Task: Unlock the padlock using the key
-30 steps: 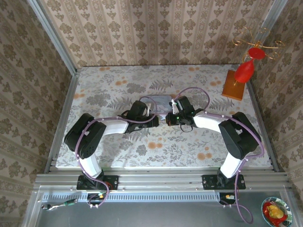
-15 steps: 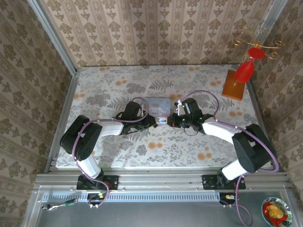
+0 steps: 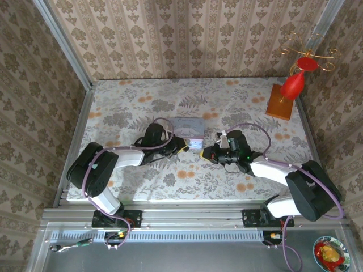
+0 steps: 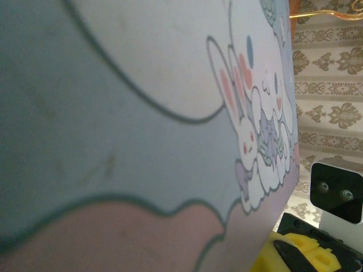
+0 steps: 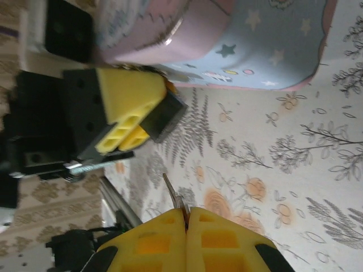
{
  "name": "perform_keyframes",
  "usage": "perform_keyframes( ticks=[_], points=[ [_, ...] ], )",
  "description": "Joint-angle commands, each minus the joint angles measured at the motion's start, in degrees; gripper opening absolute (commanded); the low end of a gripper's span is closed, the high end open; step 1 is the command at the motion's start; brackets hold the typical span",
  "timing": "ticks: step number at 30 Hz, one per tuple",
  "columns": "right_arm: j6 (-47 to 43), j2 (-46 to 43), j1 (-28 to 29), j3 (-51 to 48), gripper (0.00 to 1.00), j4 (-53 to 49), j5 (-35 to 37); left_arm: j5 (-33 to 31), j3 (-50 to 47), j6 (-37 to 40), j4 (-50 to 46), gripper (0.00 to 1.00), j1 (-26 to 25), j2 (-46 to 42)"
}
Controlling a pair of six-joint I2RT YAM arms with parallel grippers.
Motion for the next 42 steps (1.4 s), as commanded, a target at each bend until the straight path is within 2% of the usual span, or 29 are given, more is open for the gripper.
perform_keyframes(
  ticks=[1,7,14,20,26,42],
  points=[
    [8.3,-1.7,0.7,-1.8,0.0,9.7,1.9,1.6,-1.4,-7.4,11.1,0.0,-0.2,-2.2],
    [12.2,-1.7,0.7,-2.6,0.0,10.8,2.5,0.6,-3.2,-12.5,17.4,0.0,-1.0,-3.3],
    [17.1,-1.1,0.7,-3.0,0.0,11.8,2.1,0.0,-4.8,-14.5,20.9,0.0,-1.4,-3.3],
    [22.1,1.5,0.7,-4.2,0.0,16.8,1.5,-0.6,-5.5,-15.2,22.9,0.0,-1.6,-3.3],
    [23.7,4.3,0.8,-4.8,0.0,19.8,1.7,-0.6,-5.8,-16.2,24.8,0.0,-1.9,-2.8],
    [24.6,4.5,1.9,-4.7,0.0,22.6,3.0,-1.2,-5.5,-16.0,24.6,0.0,-2.6,-2.2]
  ],
)
